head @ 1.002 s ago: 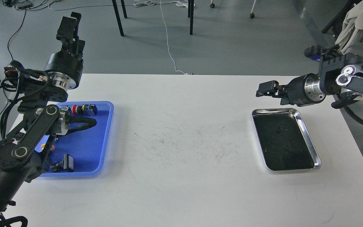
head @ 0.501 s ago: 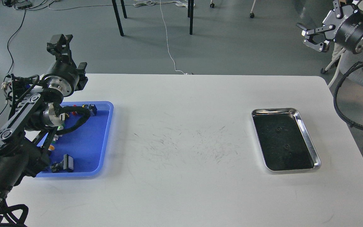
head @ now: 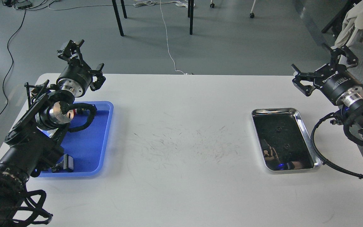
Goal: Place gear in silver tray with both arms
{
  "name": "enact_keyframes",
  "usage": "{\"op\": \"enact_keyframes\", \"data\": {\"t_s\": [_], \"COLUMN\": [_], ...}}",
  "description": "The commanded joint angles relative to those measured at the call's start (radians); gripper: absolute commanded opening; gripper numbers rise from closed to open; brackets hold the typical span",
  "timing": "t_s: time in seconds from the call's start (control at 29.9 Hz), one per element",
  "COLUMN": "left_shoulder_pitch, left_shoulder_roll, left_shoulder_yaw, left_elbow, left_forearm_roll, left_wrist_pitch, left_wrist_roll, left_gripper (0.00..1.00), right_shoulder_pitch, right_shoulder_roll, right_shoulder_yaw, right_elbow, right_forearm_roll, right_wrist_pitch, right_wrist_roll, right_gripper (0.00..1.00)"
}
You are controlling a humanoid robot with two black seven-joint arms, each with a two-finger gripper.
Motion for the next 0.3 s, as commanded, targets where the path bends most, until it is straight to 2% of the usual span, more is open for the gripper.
{"op": "enact_keyframes", "data": {"t_s": [0.0, 0.27], "left_shoulder_pitch": [-0.013, -0.013], "left_shoulder_roll": [0.0, -0.001], "left_shoulder_yaw": [-0.001, -0.001], "left_elbow": [0.001, 0.0], "left_forearm_roll": [-0.002, -0.002], "left_wrist_pitch": [-0.007, 0.005], "left_wrist_roll": [-0.037, -0.046], "left_gripper": [0.98, 0.98], "right_shoulder_pitch": [-0.001, 0.001], "right_shoulder_roll": [0.023, 0.07], "right_shoulder_yaw": [0.0, 0.015], "right_elbow": [0.033, 0.017], "right_forearm_roll": [-0.001, -0.004], "right_wrist_pitch": [0.016, 0.03], "right_wrist_roll": [0.001, 0.003], "right_gripper": [0.99, 0.99]}}
